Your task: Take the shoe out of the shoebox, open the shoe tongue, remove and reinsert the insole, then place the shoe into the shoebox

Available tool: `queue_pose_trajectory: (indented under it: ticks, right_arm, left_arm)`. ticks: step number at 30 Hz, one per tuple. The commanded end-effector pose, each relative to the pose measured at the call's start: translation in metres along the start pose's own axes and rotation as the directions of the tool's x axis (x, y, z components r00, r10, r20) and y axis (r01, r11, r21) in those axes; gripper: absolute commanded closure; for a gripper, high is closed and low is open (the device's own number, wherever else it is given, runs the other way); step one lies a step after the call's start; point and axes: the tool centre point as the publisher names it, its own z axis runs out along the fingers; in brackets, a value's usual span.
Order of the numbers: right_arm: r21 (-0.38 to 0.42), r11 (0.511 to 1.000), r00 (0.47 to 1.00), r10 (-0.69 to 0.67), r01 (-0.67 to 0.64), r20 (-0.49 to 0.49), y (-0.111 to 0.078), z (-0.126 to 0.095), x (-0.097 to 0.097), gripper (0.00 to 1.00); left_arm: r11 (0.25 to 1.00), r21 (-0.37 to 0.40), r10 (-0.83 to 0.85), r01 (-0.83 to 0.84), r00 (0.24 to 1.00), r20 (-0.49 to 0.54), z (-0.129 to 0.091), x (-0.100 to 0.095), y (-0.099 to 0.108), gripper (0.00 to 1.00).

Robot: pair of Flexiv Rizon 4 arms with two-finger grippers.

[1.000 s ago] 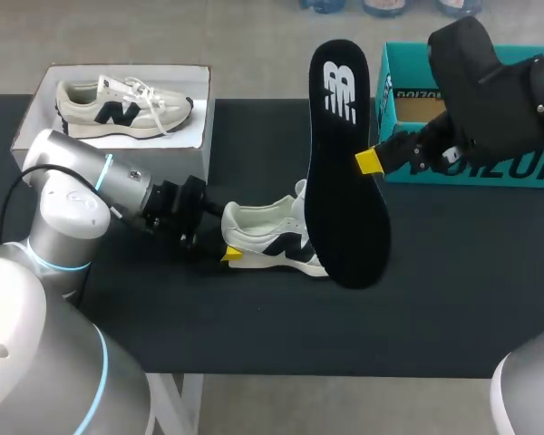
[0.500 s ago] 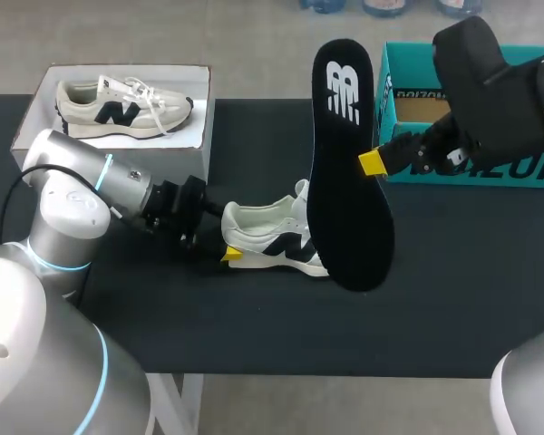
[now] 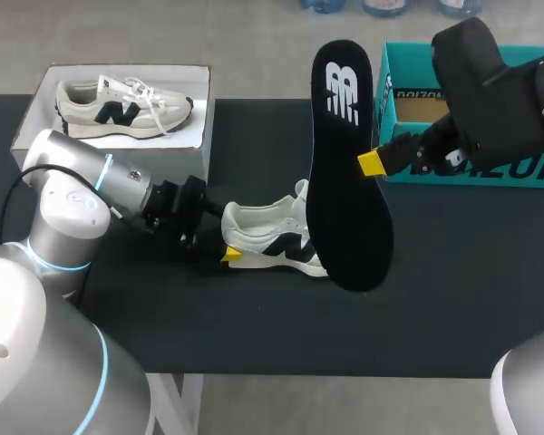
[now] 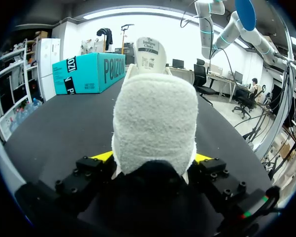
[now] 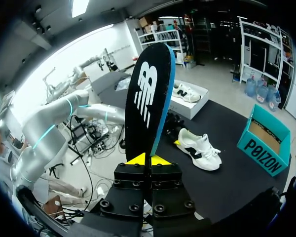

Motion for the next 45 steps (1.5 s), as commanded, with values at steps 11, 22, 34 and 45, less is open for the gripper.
queue_pose_trajectory:
  ticks: [11, 22, 34, 45]
  right_arm:
    - [0.010, 1.000, 1.000, 0.001, -0.001, -0.001, 0.006, 0.002, 0.000, 1.00]
    - [0.010, 1.000, 1.000, 0.001, -0.001, -0.001, 0.006, 0.002, 0.000, 1.00]
    - [0.010, 1.000, 1.000, 0.001, -0.001, -0.001, 0.006, 0.002, 0.000, 1.00]
    - [0.010, 1.000, 1.000, 0.001, -0.001, -0.001, 0.006, 0.002, 0.000, 1.00]
  left_arm:
    - [0.995, -0.096, 0.010, -0.010, 1.000, 0.005, -0.009, 0.009, -0.017, 0.00]
    - [0.925, -0.367, -0.124, 0.100, 0.991, -0.041, -0.019, 0.011, -0.032, 0.00]
    - [0.904, -0.412, -0.151, 0.112, 0.986, -0.063, -0.019, 0.011, -0.036, 0.00]
    - [0.775, -0.601, -0.266, 0.197, 0.963, -0.028, -0.022, 0.015, -0.042, 0.00]
